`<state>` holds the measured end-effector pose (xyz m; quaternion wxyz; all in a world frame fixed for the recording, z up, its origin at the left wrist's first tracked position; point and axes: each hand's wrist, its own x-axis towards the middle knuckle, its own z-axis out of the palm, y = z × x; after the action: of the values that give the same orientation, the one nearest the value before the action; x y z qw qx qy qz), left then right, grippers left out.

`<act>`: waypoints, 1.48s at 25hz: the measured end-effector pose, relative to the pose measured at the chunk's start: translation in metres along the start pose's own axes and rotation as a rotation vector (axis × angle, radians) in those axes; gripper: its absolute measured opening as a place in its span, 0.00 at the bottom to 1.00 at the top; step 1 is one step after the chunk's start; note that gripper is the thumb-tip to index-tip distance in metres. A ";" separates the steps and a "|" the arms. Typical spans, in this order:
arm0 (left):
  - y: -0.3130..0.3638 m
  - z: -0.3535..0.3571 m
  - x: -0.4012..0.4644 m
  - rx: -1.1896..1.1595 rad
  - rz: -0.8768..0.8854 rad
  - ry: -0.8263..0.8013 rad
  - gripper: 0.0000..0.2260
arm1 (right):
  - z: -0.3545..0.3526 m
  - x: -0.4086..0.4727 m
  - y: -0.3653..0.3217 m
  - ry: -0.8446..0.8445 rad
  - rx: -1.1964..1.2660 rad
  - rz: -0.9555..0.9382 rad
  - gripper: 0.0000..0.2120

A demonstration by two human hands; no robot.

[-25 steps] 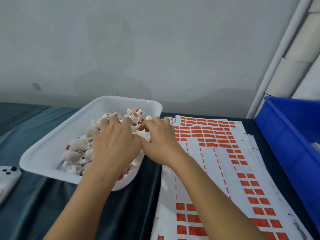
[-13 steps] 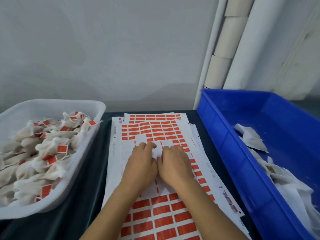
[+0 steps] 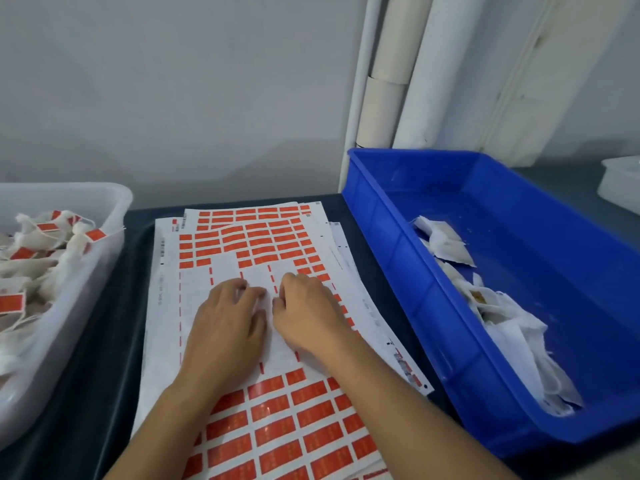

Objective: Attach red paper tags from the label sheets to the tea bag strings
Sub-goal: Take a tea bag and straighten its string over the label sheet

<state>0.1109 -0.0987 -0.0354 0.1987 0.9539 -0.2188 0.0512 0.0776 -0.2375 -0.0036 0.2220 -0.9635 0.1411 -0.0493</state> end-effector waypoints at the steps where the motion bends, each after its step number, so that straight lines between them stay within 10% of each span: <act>1: 0.000 -0.003 0.000 -0.007 -0.007 -0.017 0.18 | -0.012 0.006 0.004 -0.036 0.070 0.032 0.05; 11: 0.006 -0.013 -0.003 -0.002 0.029 -0.062 0.17 | -0.163 0.040 0.075 0.422 0.057 0.068 0.12; 19: 0.009 -0.012 -0.002 -0.006 0.031 -0.036 0.17 | -0.162 0.043 0.141 -0.036 -0.100 0.301 0.19; 30: 0.007 -0.012 -0.002 -0.022 0.022 -0.021 0.16 | -0.159 0.054 0.153 0.145 -0.117 0.210 0.06; 34: 0.005 -0.010 -0.002 -0.028 0.026 -0.020 0.16 | -0.179 0.044 0.160 -0.312 -0.053 0.119 0.26; 37: 0.004 -0.009 0.000 -0.031 0.025 -0.022 0.16 | -0.186 0.046 0.156 -0.352 -0.209 0.113 0.35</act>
<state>0.1087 -0.0985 -0.0256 0.2104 0.9485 -0.2334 0.0399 0.0535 -0.4626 0.0962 0.1447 -0.9656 0.1583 0.1474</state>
